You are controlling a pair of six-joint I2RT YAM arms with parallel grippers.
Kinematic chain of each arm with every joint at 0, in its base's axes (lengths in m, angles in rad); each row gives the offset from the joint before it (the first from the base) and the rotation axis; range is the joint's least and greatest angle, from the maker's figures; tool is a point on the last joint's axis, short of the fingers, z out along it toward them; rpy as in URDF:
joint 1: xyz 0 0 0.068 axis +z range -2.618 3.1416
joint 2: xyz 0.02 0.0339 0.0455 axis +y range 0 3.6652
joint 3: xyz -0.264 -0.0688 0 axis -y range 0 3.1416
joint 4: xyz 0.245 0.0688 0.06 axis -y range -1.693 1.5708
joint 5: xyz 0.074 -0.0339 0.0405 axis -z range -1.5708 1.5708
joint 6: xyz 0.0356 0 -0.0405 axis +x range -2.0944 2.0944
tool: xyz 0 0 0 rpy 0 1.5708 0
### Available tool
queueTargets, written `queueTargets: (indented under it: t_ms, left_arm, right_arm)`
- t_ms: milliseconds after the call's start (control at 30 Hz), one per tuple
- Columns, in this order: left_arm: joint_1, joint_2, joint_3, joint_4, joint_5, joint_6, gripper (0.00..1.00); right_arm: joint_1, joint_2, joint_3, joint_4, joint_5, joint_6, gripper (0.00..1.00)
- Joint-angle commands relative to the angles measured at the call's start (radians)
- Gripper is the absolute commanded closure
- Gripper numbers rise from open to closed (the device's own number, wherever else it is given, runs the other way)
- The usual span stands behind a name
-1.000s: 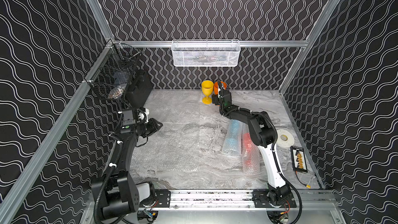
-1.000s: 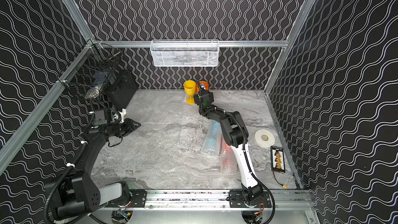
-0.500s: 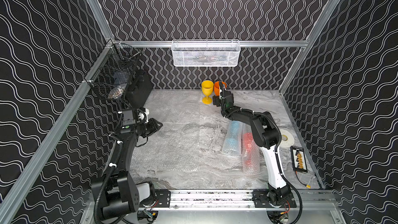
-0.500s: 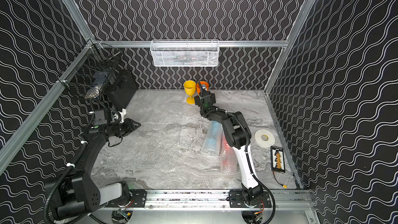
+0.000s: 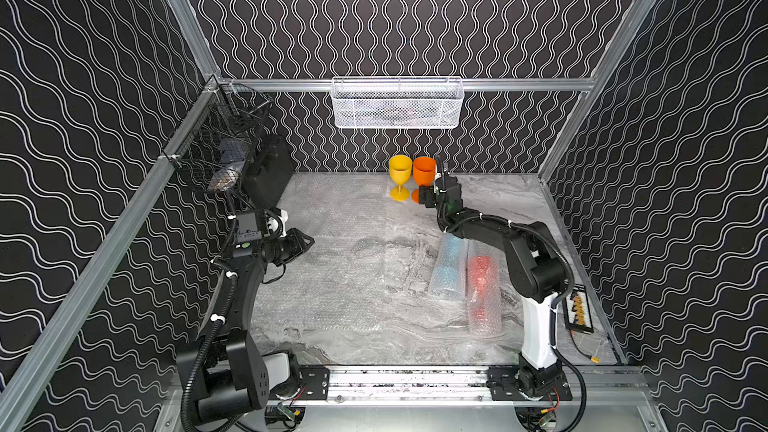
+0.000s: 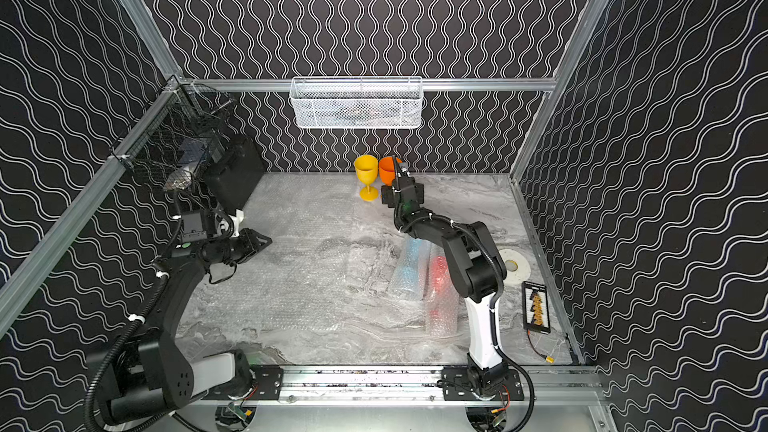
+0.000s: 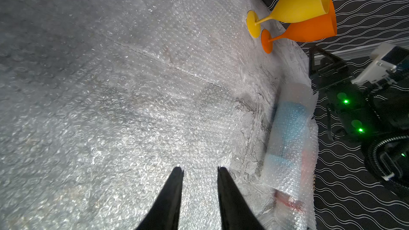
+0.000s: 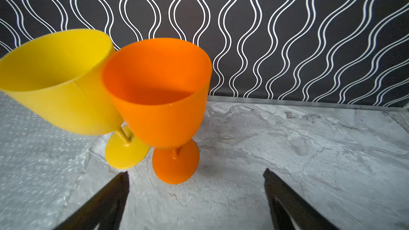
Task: Unpack wine glasses from bubble wrap
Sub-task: Place the wine glass at the center of the board, then move the bubble wrap to the center of the board.
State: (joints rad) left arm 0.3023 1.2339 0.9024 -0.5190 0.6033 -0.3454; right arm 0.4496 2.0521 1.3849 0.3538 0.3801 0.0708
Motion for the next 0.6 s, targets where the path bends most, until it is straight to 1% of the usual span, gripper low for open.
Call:
queueTargets:
  t_ms: [0, 133, 233, 333, 467, 500, 567]
  left_arm:
    - [0.0, -0.001, -0.006, 0.031, 0.034, -0.015, 0.68]
    - [-0.028, 0.007, -0.005, 0.033, 0.029, -0.02, 0.68]
    - [-0.088, 0.012, 0.0, 0.03, -0.009, -0.03, 0.68]
    - [-0.17, 0.011, -0.007, 0.054, -0.045, -0.066, 0.68]
    - [-0.28, 0.03, -0.034, 0.139, -0.078, -0.148, 0.68]
    - [-0.333, 0.044, -0.034, 0.16, -0.087, -0.167, 0.68]
    - [-0.407, 0.08, -0.022, 0.186, -0.11, -0.186, 0.68]
  right_arm:
    - [0.0, -0.096, -0.049, -0.09, -0.02, 0.075, 0.04]
    - [0.0, -0.208, -0.122, -0.204, -0.06, 0.114, 0.04]
    - [0.0, -0.264, -0.142, -0.335, -0.092, 0.144, 0.04]
    - [-0.01, -0.321, -0.163, -0.454, -0.129, 0.19, 0.04]
    - [-0.045, -0.417, -0.22, -0.532, -0.223, 0.257, 0.04]
    - [-0.055, -0.437, -0.229, -0.557, -0.243, 0.272, 0.04]
    - [-0.065, -0.474, -0.246, -0.591, -0.27, 0.288, 0.05]
